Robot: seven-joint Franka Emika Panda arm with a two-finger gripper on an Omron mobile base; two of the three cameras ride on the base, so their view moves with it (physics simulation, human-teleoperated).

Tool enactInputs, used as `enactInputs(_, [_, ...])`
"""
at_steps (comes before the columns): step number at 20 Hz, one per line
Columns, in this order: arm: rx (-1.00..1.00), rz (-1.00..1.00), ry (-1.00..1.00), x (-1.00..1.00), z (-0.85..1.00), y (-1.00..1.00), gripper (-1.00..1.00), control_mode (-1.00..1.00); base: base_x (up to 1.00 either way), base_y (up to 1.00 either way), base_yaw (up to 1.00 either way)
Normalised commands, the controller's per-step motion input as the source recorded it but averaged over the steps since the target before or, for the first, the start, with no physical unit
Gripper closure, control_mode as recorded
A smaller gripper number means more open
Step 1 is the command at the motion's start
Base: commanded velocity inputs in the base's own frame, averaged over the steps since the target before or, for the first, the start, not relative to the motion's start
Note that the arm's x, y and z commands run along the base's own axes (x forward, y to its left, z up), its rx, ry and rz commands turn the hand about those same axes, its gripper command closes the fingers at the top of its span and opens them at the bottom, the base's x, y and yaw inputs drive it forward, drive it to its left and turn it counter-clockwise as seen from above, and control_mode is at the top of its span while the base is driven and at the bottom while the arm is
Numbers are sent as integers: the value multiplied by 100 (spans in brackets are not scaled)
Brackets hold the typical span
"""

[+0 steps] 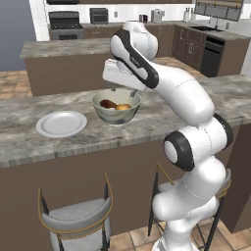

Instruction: Pick the chicken drumstick and potato from their plates and place them in the bowl. Then put the bowl in the fridge.

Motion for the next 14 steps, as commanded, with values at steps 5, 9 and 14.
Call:
enactInputs(5, [-5,44,-7,-55,9,11,-100,-100,0,0,0])
enactInputs(9, [-11,53,-8,-60,-1,5,-100,-100,0,0,0])
enactInputs(14, [-15,62,-3,-44,-15,5,-100,-100,0,0,0])
